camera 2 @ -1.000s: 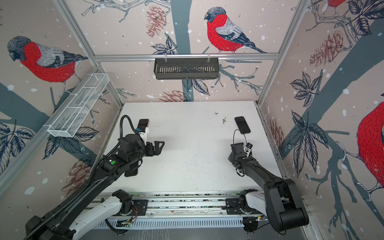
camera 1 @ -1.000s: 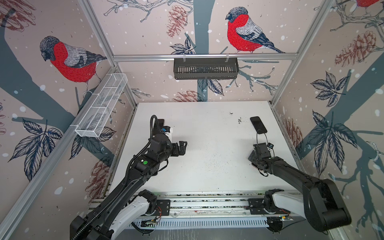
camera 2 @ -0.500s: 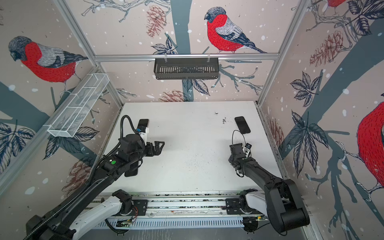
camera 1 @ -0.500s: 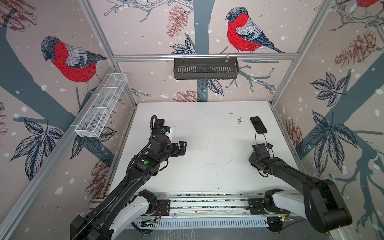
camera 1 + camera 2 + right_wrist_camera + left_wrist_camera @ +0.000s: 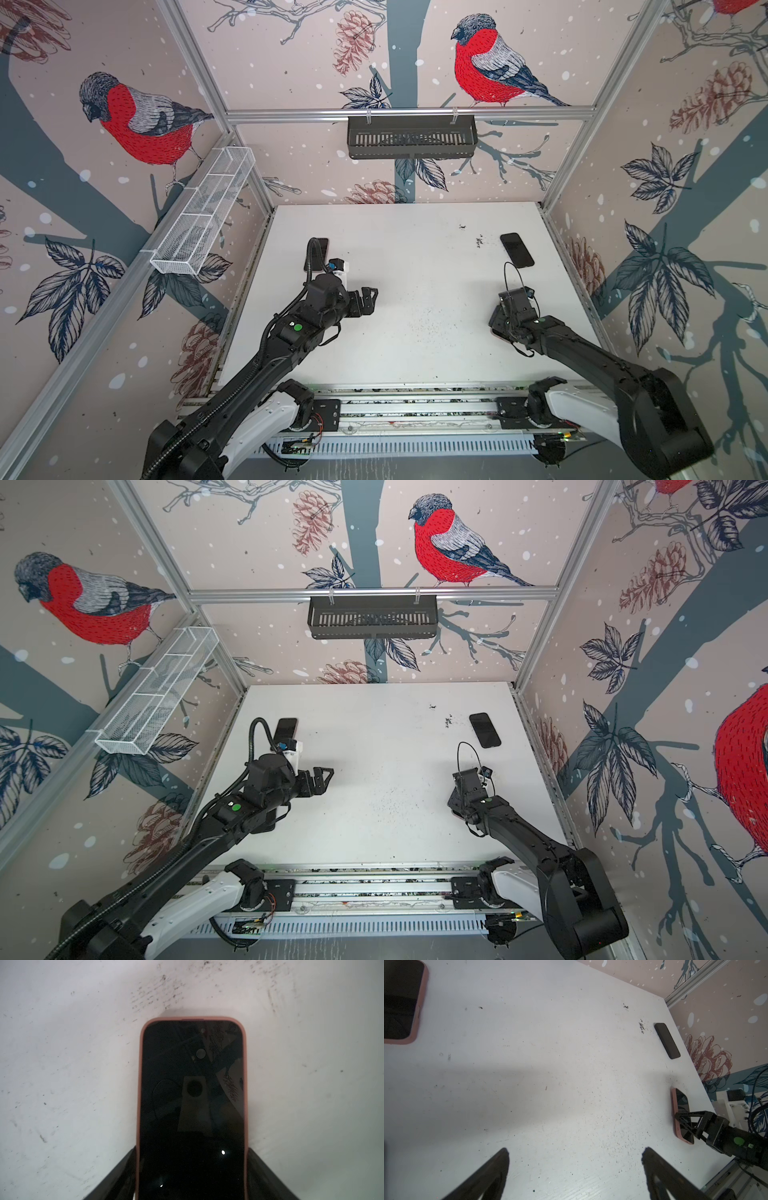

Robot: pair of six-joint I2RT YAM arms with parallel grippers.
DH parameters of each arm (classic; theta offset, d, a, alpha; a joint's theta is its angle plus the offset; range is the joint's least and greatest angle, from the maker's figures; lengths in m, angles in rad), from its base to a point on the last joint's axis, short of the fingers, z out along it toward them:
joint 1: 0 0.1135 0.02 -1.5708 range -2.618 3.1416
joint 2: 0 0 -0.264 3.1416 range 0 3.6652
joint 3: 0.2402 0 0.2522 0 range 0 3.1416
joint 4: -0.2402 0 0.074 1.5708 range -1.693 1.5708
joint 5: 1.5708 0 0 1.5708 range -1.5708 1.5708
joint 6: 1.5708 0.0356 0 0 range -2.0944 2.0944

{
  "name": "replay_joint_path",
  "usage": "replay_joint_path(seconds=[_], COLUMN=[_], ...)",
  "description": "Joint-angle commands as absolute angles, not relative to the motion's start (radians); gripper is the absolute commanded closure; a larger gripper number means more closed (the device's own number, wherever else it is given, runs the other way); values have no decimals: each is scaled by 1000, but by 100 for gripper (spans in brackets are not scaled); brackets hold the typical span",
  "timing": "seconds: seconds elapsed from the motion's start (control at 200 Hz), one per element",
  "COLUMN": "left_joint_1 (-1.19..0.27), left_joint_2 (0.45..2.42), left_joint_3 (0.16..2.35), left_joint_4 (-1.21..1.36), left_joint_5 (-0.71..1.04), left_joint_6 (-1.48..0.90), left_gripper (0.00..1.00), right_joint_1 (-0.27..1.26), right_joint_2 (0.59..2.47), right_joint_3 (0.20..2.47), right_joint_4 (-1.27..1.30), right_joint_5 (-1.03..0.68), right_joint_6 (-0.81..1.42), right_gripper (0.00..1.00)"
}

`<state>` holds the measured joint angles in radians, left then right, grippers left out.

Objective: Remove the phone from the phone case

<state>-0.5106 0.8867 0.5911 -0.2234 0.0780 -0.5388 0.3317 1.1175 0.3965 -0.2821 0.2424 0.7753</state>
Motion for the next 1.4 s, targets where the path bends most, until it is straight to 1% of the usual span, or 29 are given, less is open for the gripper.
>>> replay_joint_path(seconds=[0.0,0.155,0.4,0.65,0.805,0.971,1.026,1.096,1.286,1.396], left_joint_1=[-542,-594,-632,-677,-689,-709,-717,-724,-732,-733], left_joint_2=[892,918,998,1101,1162,1212,1226,1242,1268,1282], left_joint_3=[564,547,511,486,466,473,478,488,497,501], left_joint_4=[-115,-44,127,333,470,535,541,535,526,522], left_joint_5=[81,76,144,199,252,291,295,303,314,323], left_joint_6=[-591,-643,-740,-819,-857,-851,-846,-829,-807,-799], left_gripper=[1,2,2,3,7,11,12,17,26,30], right_joint_1=[352,411,530,693,797,903,930,963,1039,1081], right_joint_2=[1123,1130,1123,1112,1109,1122,1136,1158,1196,1207], right_joint_3=[403,413,420,430,453,489,503,526,564,577], right_joint_4=[-246,-206,-136,-46,-2,21,25,23,50,68], right_joint_5=[220,209,213,260,286,347,359,381,450,482], right_joint_6=[753,739,706,641,580,511,491,471,437,420], right_gripper=[45,47,51,56,58,60,61,61,62,62])
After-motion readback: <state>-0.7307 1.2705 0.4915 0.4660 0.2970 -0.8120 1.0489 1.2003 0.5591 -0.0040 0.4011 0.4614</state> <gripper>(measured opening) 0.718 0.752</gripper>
